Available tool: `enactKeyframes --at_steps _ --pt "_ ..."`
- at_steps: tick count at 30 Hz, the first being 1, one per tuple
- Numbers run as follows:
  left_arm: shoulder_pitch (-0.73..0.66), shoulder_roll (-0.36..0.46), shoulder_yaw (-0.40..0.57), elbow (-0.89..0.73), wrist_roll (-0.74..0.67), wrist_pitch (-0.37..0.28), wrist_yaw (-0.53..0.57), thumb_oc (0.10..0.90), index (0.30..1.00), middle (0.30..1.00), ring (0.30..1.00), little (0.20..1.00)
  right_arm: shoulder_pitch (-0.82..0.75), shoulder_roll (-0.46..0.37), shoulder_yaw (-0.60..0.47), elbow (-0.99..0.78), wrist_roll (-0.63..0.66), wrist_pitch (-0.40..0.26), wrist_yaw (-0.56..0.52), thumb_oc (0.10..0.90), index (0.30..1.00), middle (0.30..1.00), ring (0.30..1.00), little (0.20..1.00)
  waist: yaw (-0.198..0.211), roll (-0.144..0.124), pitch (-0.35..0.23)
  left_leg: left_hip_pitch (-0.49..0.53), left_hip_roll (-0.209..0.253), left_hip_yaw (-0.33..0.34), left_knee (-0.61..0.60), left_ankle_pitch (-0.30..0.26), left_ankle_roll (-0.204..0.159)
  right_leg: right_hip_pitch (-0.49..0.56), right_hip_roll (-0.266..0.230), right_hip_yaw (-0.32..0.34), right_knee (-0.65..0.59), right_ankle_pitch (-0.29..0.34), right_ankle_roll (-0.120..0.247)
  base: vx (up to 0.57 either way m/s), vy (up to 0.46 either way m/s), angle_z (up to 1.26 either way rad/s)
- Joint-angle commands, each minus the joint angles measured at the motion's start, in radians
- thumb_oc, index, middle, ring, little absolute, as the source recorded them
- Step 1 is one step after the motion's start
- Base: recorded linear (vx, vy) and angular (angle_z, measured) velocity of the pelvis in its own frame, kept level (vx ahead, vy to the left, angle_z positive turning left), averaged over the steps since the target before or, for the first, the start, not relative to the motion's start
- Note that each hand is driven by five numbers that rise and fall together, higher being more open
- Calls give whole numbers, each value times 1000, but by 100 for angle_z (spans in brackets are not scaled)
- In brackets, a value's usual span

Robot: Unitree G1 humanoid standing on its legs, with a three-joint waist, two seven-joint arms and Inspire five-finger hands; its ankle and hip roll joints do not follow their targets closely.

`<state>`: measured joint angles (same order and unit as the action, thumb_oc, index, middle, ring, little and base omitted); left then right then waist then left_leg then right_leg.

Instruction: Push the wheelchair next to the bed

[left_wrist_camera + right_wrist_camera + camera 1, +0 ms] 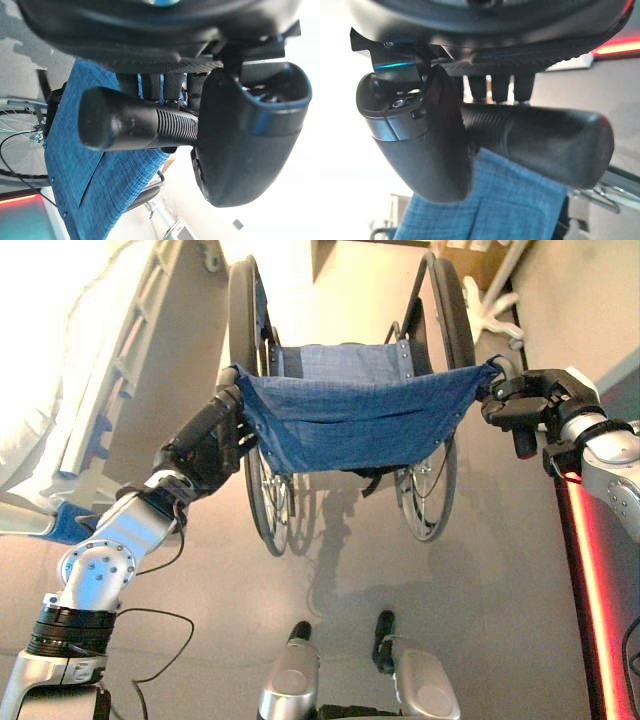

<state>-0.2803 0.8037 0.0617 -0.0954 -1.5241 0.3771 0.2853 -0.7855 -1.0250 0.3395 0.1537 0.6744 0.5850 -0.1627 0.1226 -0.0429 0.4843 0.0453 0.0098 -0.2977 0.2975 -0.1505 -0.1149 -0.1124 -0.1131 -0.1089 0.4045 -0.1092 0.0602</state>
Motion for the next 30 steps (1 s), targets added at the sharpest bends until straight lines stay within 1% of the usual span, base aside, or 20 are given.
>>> enactKeyframes --at_steps 1,2,3,4,5,6,7,8,9,11,14,15,16,17,18,21,23,24,25,30 --pt "-7 61 111 -200 -124 -138 -203 400 300 300 300 300 -193 52 79 -185 14 -217 87 400 300 300 300 300 30 -84 -354 49 -75 25 96 17 118 -58 14 85 -296 249 79 426 -202 47" --pt "0 60 115 -205 -134 -138 -194 400 300 300 300 300 -194 49 88 -185 16 -219 97 400 300 300 300 300 27 -83 -364 43 -59 43 141 82 101 -49 26 64 -287 232 59 374 -177 59" --pt "1 59 115 -206 -134 -138 -194 400 300 300 300 300 -194 49 89 -185 16 -219 97 400 300 300 300 300 25 -82 -365 41 -59 41 143 82 101 -50 26 62 -287 232 59 411 -235 65" --pt "13 56 125 -215 -143 -136 -182 400 300 300 300 300 -190 42 112 -191 10 -230 102 400 300 300 300 300 20 -77 -373 5 -30 104 307 216 70 -5 50 21 -291 195 18 359 -260 55" --pt "25 51 129 -223 -146 -139 -181 400 300 300 300 300 -181 36 120 -198 10 -239 96 400 300 300 300 300 20 -80 -367 -41 -30 135 424 263 60 22 58 6 -294 179 -8 385 -288 48" --pt "29 50 130 -226 -147 -141 -180 400 300 300 300 300 -177 34 120 -201 12 -243 94 400 300 300 300 300 18 -77 -366 -63 -30 138 460 269 57 26 63 0 -293 175 -15 193 -210 37" --pt "34 48 129 -231 -150 -148 -176 400 300 300 300 300 -169 31 123 -214 16 -246 84 400 300 300 300 300 16 -76 -359 -120 -37 155 559 284 56 38 68 -10 -287 163 -34 221 -234 33" --pt "25 36 122 -218 -138 -151 -177 400 300 300 300 300 -161 37 121 -234 15 -245 71 400 300 300 300 300 16 -75 -338 -216 -63 182 679 274 63 63 78 -17 -280 148 -57 239 -233 33" --pt "18 33 118 -211 -134 -150 -178 400 300 300 300 300 -157 40 118 -240 13 -243 70 400 300 300 300 300 16 -70 -333 -241 -67 184 703 264 66 68 85 -21 -277 145 -60 309 -214 28" --pt "8 28 117 -191 -125 -146 -178 400 300 300 300 300 -158 47 120 -255 5 -231 75 400 300 300 300 300 23 -64 -319 -271 -79 200 665 232 78 95 94 -31 -275 135 -60 262 -91 12" --pt "-1 42 127 -169 -126 -144 -177 400 300 300 300 300 -168 69 124 -265 -2 -204 74 400 300 300 300 300 43 -50 -321 -239 -88 231 367 207 93 146 121 -47 -286 102 -52 304 -28 13" --pt "0 43 128 -168 -125 -144 -178 400 300 300 300 300 -169 71 125 -262 -2 -205 73 400 300 300 300 300 44 -51 -320 -230 -88 236 340 210 94 152 121 -48 -287 99 -51 330 0 15" --pt "0 41 123 -160 -117 -146 -189 400 300 300 300 300 -169 84 127 -240 -12 -218 77 400 300 300 300 300 48 -36 -328 -219 -55 277 144 244 79 177 145 -78 -292 66 -57 247 8 8" --pt "0 40 120 -158 -113 -146 -192 400 300 300 300 300 -168 87 127 -236 -16 -220 77 400 300 300 300 300 50 -35 -329 -217 -53 283 106 256 76 184 147 -84 -294 59 -58 398 18 19" --pt "2 26 105 -159 -92 -151 -200 400 300 300 300 300 -158 98 126 -227 -27 -229 76 400 300 300 300 300 62 -25 -333 -244 -46 295 -28 304 59 217 164 -99 -309 37 -62 336 16 19" --pt "30 13 94 -167 -67 -162 -216 400 300 300 300 300 -138 102 133 -217 -36 -255 79 400 300 300 300 300 84 -11 -338 -296 -5 306 -234 422 28 273 189 -113 -334 9 -71 403 24 10" --pt "51 14 106 -176 -68 -163 -221 400 300 300 300 300 -114 95 127 -216 -43 -275 92 400 300 300 300 300 92 -4 -344 -313 12 321 -331 444 22 302 195 -111 -324 -16 -71 407 70 -12" --pt "55 14 110 -178 -68 -161 -221 400 300 300 300 300 -105 94 122 -218 -46 -279 96 400 300 300 300 300 93 -1 -346 -316 13 331 -343 447 21 309 196 -111 -318 -27 -71 518 116 -19" --pt "56 16 122 -181 -77 -151 -210 400 300 300 300 300 -82 90 106 -223 -51 -290 106 400 300 300 300 300 93 1 -352 -312 8 351 -348 422 32 320 194 -108 -295 -52 -69 423 108 -22" --pt "9 42 125 -132 -104 -112 -176 400 300 300 300 300 -49 112 84 -220 -63 -307 114 400 300 300 300 300 108 -2 -369 -297 -31 321 -240 330 67 337 168 -104 -189 -129 -56 386 111 -16"
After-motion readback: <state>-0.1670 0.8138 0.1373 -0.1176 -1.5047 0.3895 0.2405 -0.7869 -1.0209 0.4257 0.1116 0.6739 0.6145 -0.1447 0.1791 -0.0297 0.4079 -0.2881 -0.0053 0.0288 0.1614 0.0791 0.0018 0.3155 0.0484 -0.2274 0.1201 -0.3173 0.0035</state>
